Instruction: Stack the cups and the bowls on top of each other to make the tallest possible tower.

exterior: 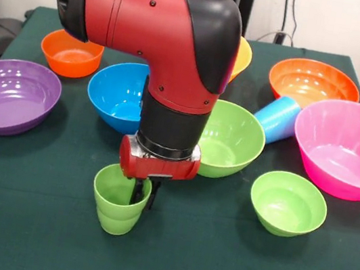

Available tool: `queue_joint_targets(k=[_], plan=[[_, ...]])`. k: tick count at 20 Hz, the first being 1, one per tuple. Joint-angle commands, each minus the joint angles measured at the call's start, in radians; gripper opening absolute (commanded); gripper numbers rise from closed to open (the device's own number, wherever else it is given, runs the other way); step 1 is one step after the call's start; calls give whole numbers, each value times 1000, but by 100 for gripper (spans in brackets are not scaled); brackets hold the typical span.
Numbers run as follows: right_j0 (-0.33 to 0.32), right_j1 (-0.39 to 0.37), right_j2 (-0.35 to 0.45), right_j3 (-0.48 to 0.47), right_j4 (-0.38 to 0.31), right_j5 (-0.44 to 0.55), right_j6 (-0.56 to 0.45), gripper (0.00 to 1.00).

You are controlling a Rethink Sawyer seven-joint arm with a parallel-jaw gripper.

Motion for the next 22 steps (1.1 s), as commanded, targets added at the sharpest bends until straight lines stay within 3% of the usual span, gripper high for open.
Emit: queue_joint_targets(k=[1,12,13,22], plan=[[-4,39,113,68,-4,109,-58,0],[-46,93,146,33,-23,126,-113,0],[-47,94,148,29,-27,135,-113,100],[-49,92,152,25,-43,144,-126,100]])
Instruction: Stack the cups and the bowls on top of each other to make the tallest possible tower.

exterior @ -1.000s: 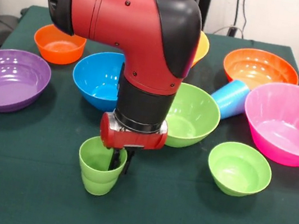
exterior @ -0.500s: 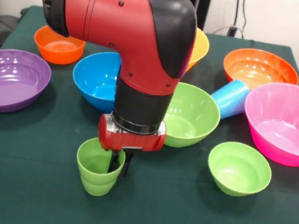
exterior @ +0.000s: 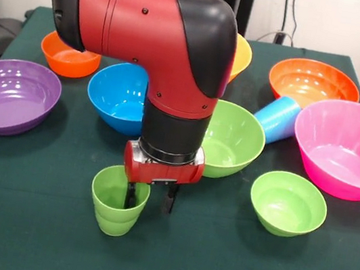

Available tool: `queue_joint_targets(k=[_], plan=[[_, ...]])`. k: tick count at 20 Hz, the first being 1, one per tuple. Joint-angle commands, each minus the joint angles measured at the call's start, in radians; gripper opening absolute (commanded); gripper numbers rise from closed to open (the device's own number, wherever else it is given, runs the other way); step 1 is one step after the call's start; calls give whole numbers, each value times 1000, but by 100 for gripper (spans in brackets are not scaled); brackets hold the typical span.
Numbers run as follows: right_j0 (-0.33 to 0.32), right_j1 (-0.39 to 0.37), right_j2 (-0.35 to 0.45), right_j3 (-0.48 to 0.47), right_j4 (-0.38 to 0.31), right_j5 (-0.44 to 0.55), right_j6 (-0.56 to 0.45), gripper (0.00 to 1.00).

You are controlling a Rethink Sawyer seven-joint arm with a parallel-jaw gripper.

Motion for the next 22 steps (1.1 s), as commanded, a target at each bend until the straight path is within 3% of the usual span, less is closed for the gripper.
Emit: queue_joint_targets(k=[1,10,22], plan=[[-11,87,87,22,-44,116,-125,100],[2,63,80,41,-53,80,-91,100],[38,0,54,13,-43,169,-89,100]])
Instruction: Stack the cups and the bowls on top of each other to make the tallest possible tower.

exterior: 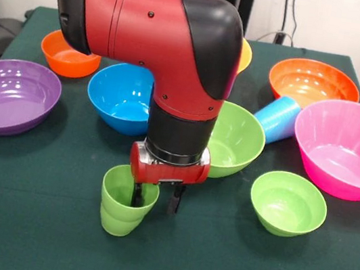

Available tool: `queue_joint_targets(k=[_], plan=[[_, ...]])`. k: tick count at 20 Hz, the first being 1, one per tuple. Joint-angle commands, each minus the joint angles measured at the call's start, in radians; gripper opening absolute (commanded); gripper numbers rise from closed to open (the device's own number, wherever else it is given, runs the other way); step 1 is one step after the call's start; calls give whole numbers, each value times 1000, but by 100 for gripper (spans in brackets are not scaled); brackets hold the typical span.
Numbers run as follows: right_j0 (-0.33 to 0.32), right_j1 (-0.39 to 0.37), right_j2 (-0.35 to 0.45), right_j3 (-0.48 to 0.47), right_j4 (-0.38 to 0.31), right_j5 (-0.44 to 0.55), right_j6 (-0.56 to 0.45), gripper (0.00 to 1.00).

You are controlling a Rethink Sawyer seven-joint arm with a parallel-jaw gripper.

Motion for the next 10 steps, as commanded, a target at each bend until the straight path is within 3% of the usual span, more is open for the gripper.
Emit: queue_joint_targets(k=[1,10], plan=[[34,-9,47,14,-40,161,-88,100],[56,-59,37,26,-39,210,-79,100]])
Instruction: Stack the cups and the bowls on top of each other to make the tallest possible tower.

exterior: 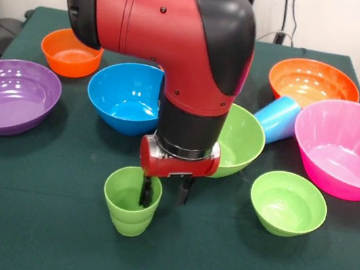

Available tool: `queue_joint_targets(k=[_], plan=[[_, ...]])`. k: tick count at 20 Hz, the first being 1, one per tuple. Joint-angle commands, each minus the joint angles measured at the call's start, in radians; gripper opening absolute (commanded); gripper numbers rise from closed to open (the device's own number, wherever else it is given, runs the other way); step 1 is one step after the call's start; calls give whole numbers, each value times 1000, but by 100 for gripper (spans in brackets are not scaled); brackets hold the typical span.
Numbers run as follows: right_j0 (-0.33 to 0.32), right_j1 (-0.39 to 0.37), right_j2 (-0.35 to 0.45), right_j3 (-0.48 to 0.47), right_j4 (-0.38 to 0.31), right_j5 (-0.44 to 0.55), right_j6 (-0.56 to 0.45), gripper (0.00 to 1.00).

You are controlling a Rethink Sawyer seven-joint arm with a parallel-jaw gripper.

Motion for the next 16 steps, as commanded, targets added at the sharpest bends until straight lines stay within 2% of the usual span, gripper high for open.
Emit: queue_joint_targets(k=[1,16], plan=[[38,-34,38,19,-40,135,-76,100],[52,-58,43,-40,-49,217,-110,100]])
